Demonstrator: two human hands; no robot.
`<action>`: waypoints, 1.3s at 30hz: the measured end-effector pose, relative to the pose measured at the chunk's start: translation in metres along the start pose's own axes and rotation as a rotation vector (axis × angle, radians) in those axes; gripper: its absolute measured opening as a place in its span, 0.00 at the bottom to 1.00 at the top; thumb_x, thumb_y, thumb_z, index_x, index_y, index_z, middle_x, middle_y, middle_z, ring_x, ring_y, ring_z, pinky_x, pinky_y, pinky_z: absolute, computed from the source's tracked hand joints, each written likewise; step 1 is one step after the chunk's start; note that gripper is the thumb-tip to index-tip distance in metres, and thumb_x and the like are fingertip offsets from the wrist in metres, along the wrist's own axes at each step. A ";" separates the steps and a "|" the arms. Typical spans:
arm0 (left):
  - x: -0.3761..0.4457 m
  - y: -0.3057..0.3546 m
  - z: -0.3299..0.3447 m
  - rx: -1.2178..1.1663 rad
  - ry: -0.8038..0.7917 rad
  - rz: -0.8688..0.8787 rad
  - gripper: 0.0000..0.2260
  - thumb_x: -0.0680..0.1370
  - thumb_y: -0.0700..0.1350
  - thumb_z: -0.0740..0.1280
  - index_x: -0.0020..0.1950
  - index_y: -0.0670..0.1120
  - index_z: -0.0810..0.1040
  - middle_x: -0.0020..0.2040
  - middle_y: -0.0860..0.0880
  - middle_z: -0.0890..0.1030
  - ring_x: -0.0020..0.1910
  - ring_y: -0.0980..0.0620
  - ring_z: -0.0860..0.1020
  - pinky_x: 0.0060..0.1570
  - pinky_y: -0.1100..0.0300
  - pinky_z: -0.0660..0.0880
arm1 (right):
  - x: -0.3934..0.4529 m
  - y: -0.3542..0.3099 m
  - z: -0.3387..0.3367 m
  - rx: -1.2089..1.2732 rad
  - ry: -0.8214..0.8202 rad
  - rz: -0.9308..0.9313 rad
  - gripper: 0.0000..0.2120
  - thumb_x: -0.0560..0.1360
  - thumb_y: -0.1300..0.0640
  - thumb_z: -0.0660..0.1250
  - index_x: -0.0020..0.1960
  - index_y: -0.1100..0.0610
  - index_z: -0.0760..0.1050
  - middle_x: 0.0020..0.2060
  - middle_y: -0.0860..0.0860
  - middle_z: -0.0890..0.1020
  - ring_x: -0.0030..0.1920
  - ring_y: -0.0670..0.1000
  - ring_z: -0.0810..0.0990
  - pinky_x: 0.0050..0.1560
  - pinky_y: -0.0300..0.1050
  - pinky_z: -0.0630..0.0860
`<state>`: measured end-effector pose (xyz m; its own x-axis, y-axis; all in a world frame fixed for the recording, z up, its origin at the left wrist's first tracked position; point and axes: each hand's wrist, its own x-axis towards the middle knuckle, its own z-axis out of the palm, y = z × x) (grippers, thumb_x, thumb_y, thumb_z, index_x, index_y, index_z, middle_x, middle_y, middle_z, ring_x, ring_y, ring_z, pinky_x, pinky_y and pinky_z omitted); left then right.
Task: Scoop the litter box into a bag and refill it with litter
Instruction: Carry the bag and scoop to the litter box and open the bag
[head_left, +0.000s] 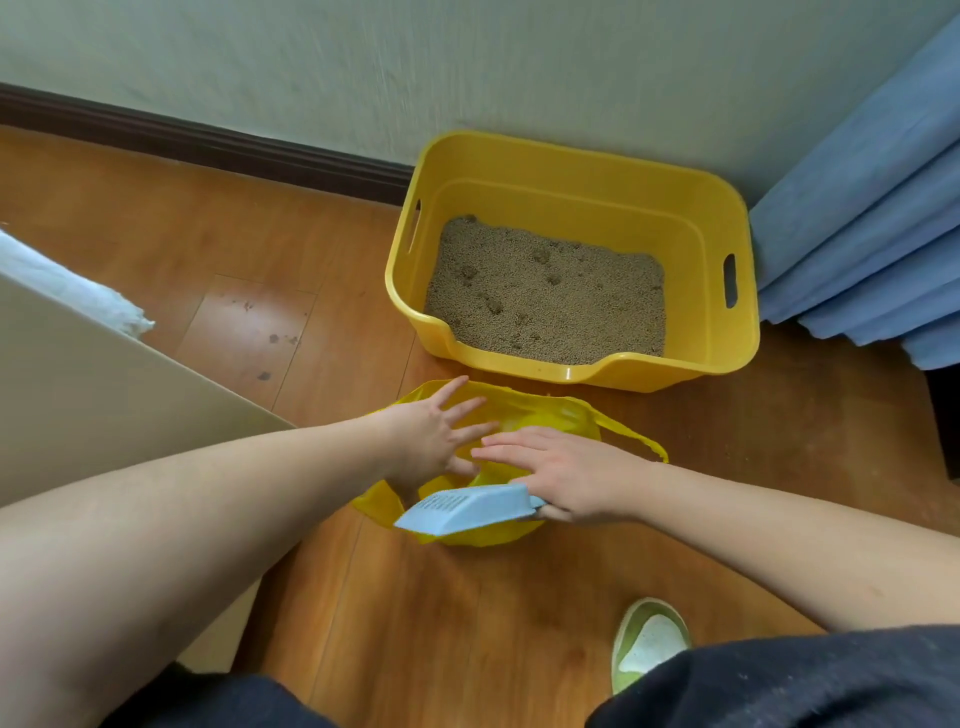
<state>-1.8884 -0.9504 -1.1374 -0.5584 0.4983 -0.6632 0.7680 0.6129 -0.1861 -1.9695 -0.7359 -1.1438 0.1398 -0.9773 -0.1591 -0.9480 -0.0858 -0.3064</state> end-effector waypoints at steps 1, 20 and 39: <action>0.000 0.001 0.001 0.000 -0.004 0.007 0.35 0.75 0.66 0.61 0.78 0.61 0.50 0.80 0.41 0.42 0.77 0.32 0.42 0.67 0.26 0.36 | 0.003 -0.001 0.000 0.017 -0.060 0.025 0.22 0.79 0.43 0.52 0.59 0.54 0.79 0.71 0.56 0.70 0.72 0.56 0.65 0.73 0.53 0.55; -0.005 -0.026 0.019 -0.321 -0.233 -0.494 0.37 0.79 0.68 0.40 0.70 0.46 0.73 0.80 0.42 0.51 0.77 0.34 0.45 0.70 0.29 0.43 | -0.042 0.029 0.005 0.149 -0.401 0.380 0.17 0.82 0.42 0.49 0.47 0.50 0.71 0.46 0.51 0.81 0.50 0.55 0.78 0.67 0.58 0.59; 0.017 -0.037 0.026 -1.352 0.168 -1.026 0.20 0.75 0.35 0.60 0.66 0.46 0.72 0.62 0.42 0.75 0.60 0.43 0.75 0.50 0.56 0.72 | -0.050 0.048 -0.001 0.426 -0.230 0.625 0.23 0.82 0.43 0.49 0.37 0.50 0.73 0.69 0.45 0.63 0.55 0.52 0.74 0.51 0.45 0.67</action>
<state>-1.9186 -0.9807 -1.1603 -0.7096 -0.4036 -0.5776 -0.6460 0.7001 0.3044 -2.0226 -0.6909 -1.1501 -0.2828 -0.7514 -0.5962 -0.6857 0.5929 -0.4221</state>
